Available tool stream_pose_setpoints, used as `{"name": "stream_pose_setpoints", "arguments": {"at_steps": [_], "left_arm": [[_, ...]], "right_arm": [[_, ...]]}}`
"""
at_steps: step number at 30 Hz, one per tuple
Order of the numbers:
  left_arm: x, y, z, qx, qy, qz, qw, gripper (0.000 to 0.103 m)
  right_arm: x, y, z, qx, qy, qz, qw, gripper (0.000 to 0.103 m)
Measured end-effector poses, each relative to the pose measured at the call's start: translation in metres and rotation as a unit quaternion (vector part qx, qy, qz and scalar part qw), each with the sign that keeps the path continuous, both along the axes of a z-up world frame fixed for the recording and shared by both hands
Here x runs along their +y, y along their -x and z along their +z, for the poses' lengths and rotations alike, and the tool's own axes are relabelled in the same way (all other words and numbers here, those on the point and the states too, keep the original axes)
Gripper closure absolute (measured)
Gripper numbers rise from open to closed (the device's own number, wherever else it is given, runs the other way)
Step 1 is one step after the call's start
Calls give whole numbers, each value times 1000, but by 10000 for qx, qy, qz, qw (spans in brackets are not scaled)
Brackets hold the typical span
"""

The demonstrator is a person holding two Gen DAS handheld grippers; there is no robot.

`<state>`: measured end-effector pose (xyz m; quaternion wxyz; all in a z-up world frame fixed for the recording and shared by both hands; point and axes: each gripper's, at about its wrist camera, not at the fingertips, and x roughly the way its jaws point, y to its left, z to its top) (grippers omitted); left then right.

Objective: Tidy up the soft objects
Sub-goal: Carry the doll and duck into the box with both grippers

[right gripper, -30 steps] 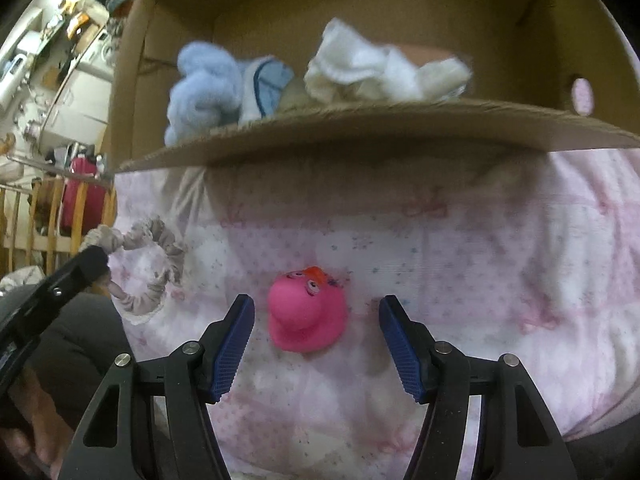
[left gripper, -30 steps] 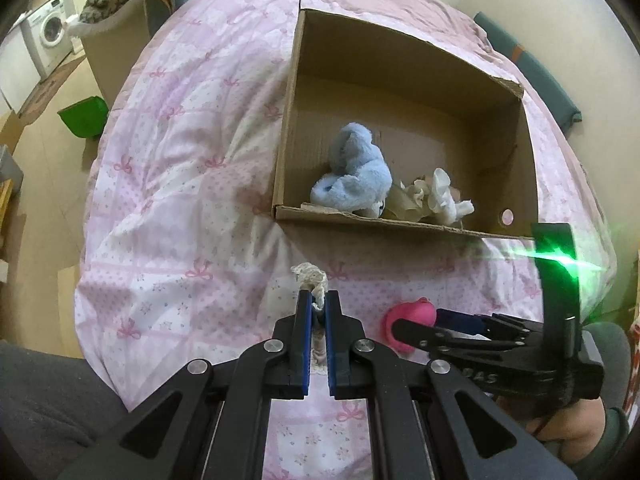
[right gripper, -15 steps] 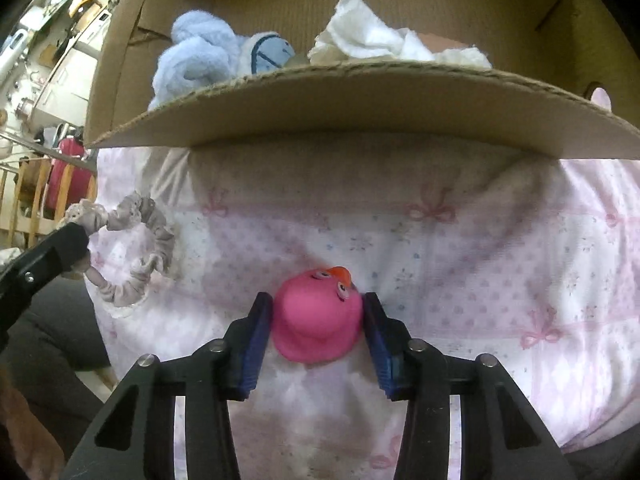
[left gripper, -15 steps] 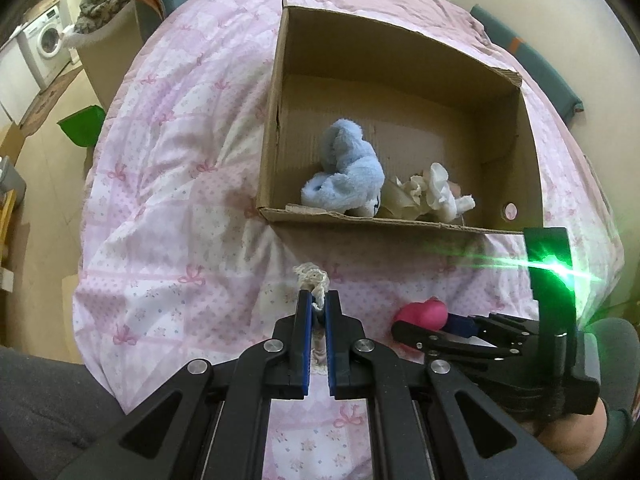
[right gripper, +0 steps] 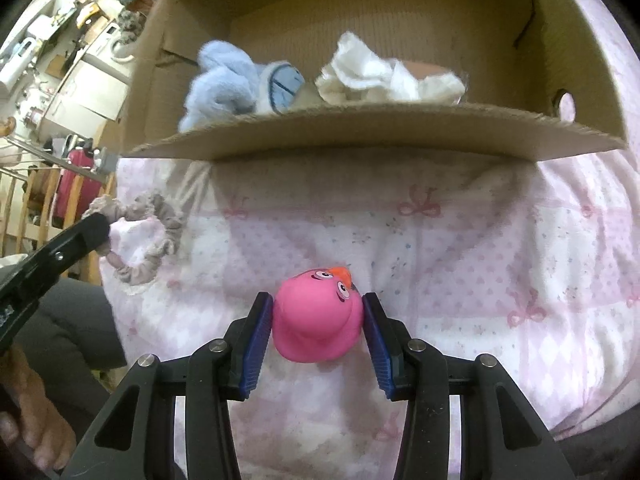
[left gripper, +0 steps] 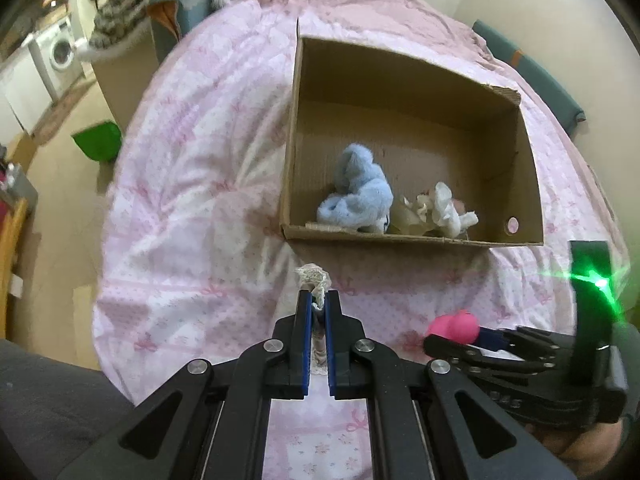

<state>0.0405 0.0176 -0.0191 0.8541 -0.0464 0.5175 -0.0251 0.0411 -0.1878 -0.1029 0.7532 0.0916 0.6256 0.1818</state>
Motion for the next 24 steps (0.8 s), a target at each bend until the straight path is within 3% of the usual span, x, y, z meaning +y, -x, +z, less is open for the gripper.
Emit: {"name": "stream_pose_setpoints", "arguments": {"at_steps": [13,24], "left_arm": [[0,2,59,-707,181,-58,9973,97],[-8,-45,105,-1175,208,-241,9926,97]], "right_arm": [[-38,12,84,-823,-701,-233,9939,55],[-58,-20,152,-1645,-808,-459,9820,55]]}}
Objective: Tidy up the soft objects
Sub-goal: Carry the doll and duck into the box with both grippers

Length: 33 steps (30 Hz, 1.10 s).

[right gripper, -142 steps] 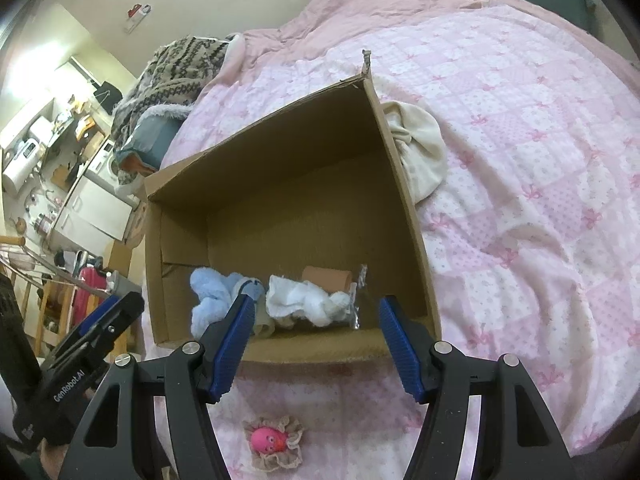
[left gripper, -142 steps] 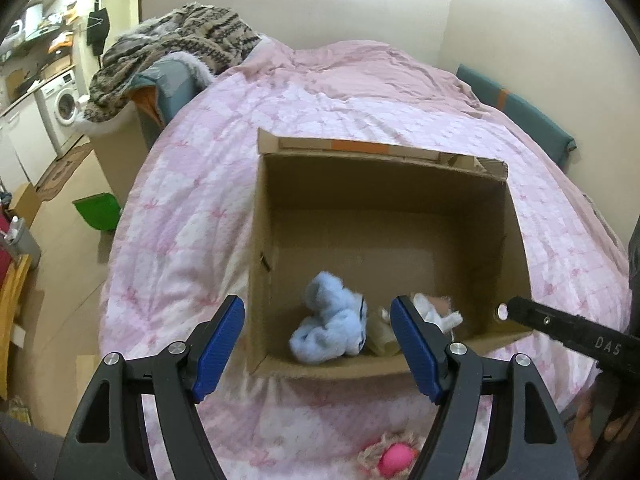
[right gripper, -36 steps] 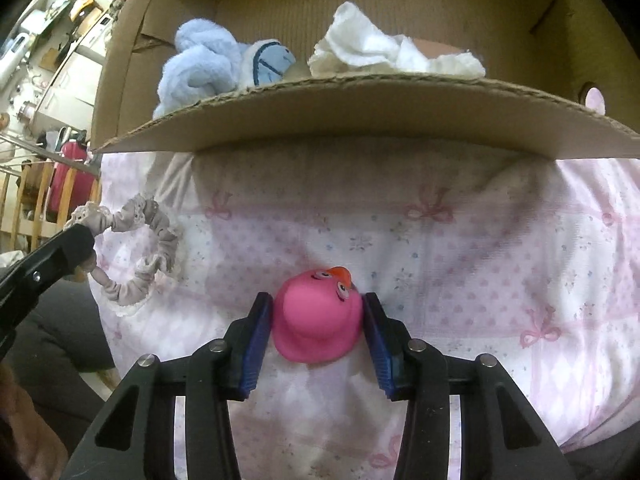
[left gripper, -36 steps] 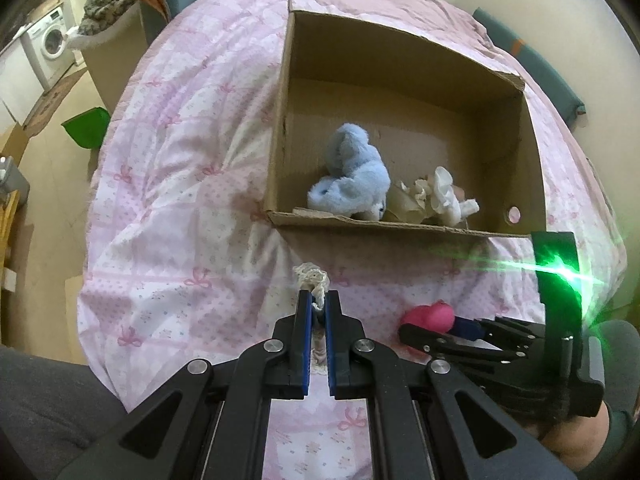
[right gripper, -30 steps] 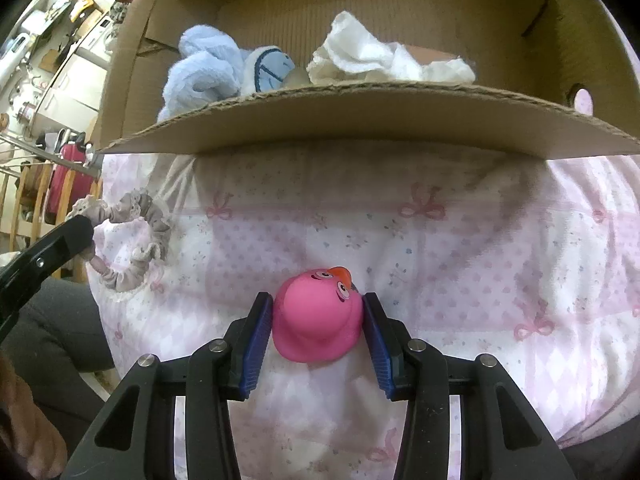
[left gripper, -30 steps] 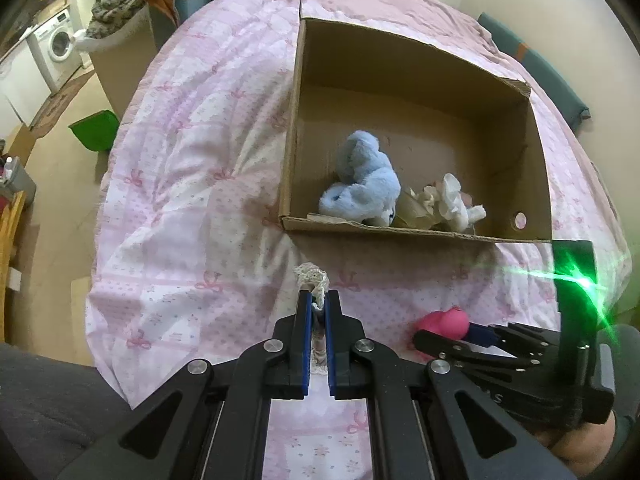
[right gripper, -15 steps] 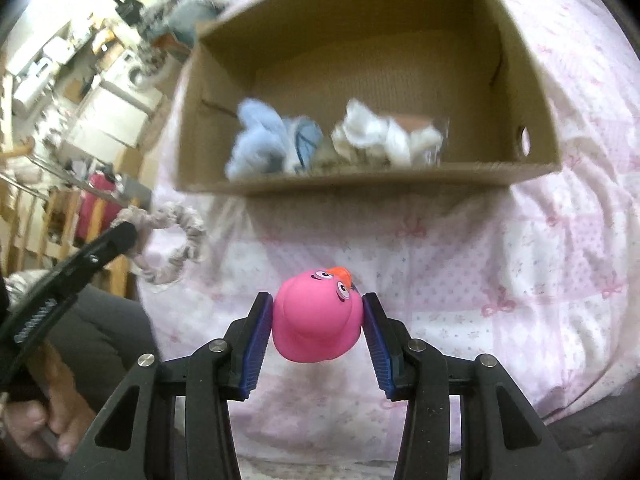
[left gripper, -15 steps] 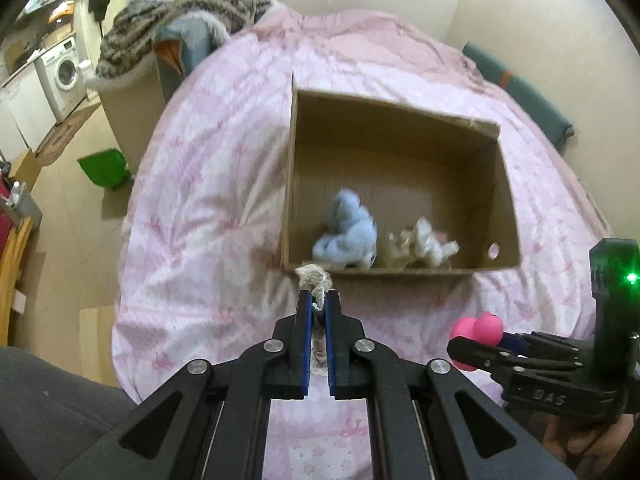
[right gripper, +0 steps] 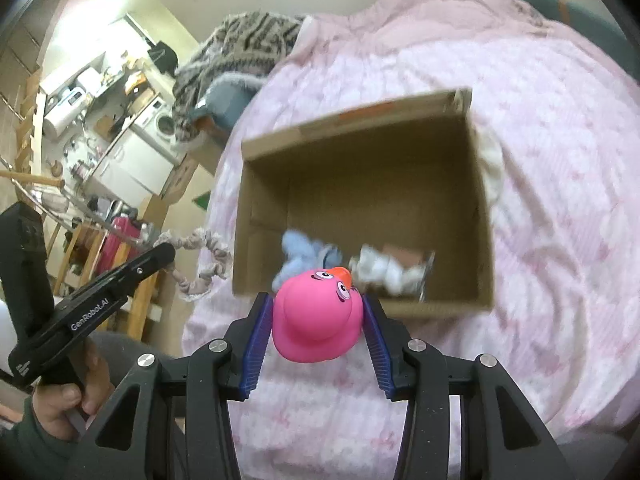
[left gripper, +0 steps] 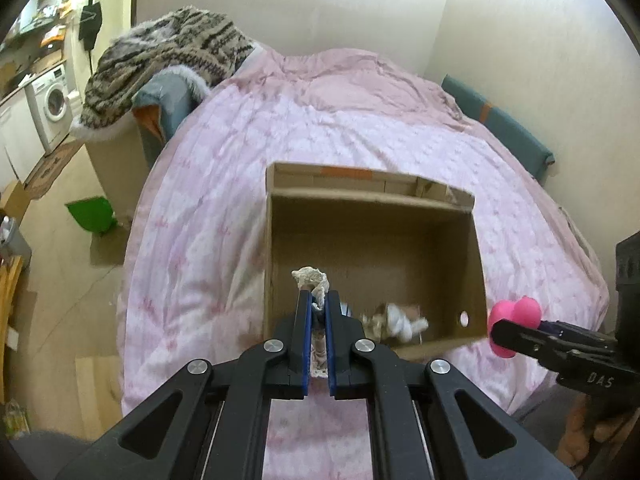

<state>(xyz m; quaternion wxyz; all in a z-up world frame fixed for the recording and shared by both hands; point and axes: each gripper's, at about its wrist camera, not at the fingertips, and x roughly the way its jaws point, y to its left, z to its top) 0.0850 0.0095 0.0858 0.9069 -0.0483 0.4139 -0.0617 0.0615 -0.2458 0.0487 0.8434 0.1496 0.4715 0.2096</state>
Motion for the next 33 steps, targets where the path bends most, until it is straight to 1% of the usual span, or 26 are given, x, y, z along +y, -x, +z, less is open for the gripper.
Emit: {"name": "stream_pose_setpoints", "arguments": {"at_steps": [2,5,7,9,13,14,16,18,20,21,25,28,30,32,33], "left_arm": [[-2,-13,4,-75,30,-23,10000,97],[-1,-29,0,-88,80,-11,9999,97],[-1,-39,-10,-42,94,-12,9999,97],[-2,-46,-24,-10,121,-74,9999,97],[-10,-46,-52,-56,-163,-223,9996,97],[-12,-47,-59,6,-191,-253,9995,97],[-17,-46,-65,37,-214,-328,9992,97],[-24,-45,-69,-7,-456,-365,9983,97],[-29,-44,-72,-31,-737,-278,9969,97],[-30,-44,-72,-34,-816,-214,9964,97],[-27,-43,-71,-71,-953,-102,9954,97],[-30,-44,-76,-67,-1163,-100,9931,97],[-30,-46,-83,111,-1150,-101,9933,97],[-30,-49,-89,304,-1054,-131,9939,97],[-30,-49,-91,344,-1041,-136,9939,97]], "right_arm": [[-2,-9,4,-115,-21,-95,9999,55],[-11,-22,3,-247,-55,-279,9993,55],[-16,-31,-3,-302,-43,-434,9986,55],[-21,-39,-13,-255,10,-559,9981,55],[-28,-48,-47,-36,80,-669,9977,55],[-28,-49,-58,71,113,-692,9975,55],[-30,-52,-78,459,84,-756,9961,55],[-27,-56,-90,661,194,-729,9950,55],[-20,-59,-95,689,371,-642,9949,55],[-17,-61,-96,683,393,-603,9951,55],[-6,-61,-99,652,595,-500,9948,55],[-1,-61,-101,676,622,-443,9948,55],[2,-61,-102,662,658,-404,9948,55],[2,-61,-103,676,690,-377,9946,55],[3,-62,-104,693,707,-375,9944,55]]}}
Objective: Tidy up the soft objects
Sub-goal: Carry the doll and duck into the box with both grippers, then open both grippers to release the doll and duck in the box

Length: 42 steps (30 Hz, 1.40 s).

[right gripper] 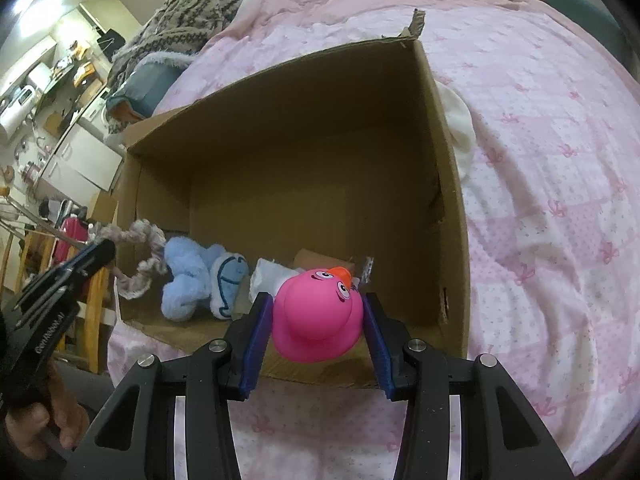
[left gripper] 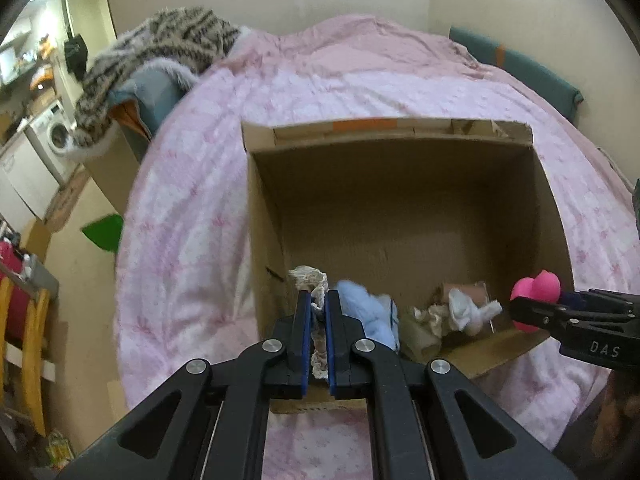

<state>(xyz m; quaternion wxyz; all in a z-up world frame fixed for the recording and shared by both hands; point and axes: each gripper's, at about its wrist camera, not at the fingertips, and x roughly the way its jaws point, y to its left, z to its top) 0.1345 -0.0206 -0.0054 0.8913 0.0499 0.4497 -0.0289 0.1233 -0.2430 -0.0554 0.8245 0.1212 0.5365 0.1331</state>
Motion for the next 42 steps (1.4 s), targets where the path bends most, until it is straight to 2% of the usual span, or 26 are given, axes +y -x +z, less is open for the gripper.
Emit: {"name": "stream_pose_setpoints", "arguments": {"at_steps": [6,9,12,14,15,17,22,24,28,31,33,34,35,36,38,42], "left_arm": [[-4,3,-4,36,-39,-139,9999,96],[-6,4,-6,86,-121,-168,9997,91],[-8,3,-7,97,-167,-135,9997,73],[-7,4,-4,-23,-283,-71,9996,54],[-8,5,-3,-99,-344,-35,9994,47],[-8,7,2,-289,-448,13,9986,40],[-6,8,7,-467,-547,124,9973,39],[-4,10,10,-523,-564,174,9969,39],[2,12,17,-647,-553,314,9959,39],[8,16,27,-814,-434,426,9948,38],[11,20,34,-941,-347,500,9937,26],[13,23,38,-999,-280,510,9933,13],[15,25,42,-1042,-217,511,9930,8],[17,28,45,-1078,-153,512,9927,8],[21,33,53,-1129,42,476,9925,7],[29,46,69,-1176,406,451,9912,1]], "right_arm": [[4,-1,-5,70,-32,60,10000,55],[7,0,-6,66,-22,126,9999,55],[7,0,-7,87,-21,135,9999,55],[6,0,-7,88,-33,120,9999,55],[6,1,-7,87,-43,111,9999,55],[4,1,-7,92,-41,84,9999,55],[3,0,-1,-37,-42,62,10000,54],[2,1,3,-128,-51,14,9999,46],[-1,4,16,-427,4,-80,9991,42],[-4,9,30,-731,33,-175,9972,35],[-4,14,40,-971,73,-184,9951,24],[-4,16,45,-1069,107,-187,9940,22],[-3,20,49,-1181,146,-208,9927,18],[-3,24,54,-1292,205,-240,9911,10],[-5,28,62,-1418,250,-293,9891,3],[-9,41,80,-1690,300,-412,9843,0]]}}
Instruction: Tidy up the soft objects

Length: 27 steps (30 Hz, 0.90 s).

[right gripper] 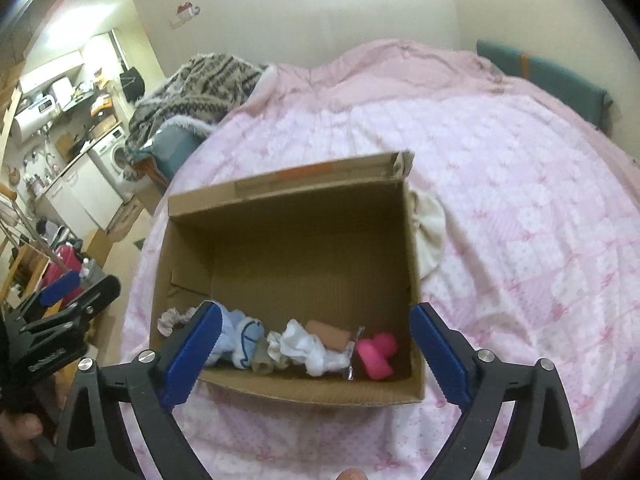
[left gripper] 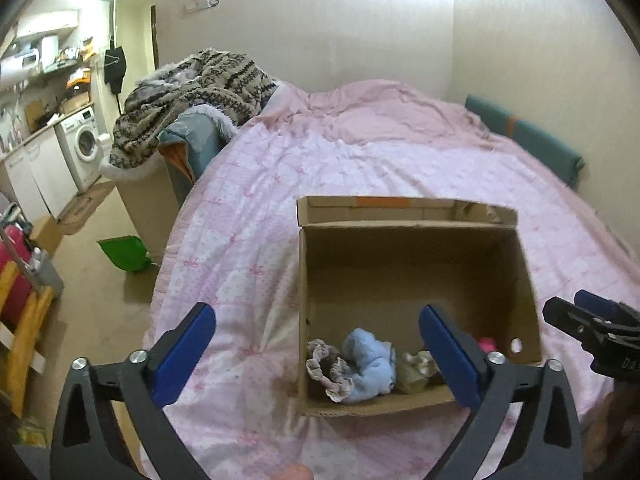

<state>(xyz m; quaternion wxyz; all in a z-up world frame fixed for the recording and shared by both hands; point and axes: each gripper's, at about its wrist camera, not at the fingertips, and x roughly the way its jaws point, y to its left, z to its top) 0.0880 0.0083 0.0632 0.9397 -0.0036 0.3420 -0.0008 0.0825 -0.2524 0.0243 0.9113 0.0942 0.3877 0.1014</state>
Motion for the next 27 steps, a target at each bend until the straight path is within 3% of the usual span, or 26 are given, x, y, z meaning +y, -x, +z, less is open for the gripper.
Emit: {"name": "stream_pose_setpoints", "arguments": {"at_steps": [7,11,19,24,27], "left_arm": [[4,29,20,-131,165,-64,9998,1],[2,50,21,-153,123,-98,9998,1],[-2,77,7,-42,151,-75,9998,1],[-1,73,-26,399,399,41,9984,1],[-3,68,-35,458,197,167,9986,1]], "right_arm": [[-7,35,27,-507,-121,-260,9983,0],[-7,52,31,-541,-112,-318,9980,0],[-1,75,12,-404,-63,-350,9986,0],[5,75,-15,-182,-25,-370,9991,0],[11,67,-23,-36,161,-318,9994,0]]}}
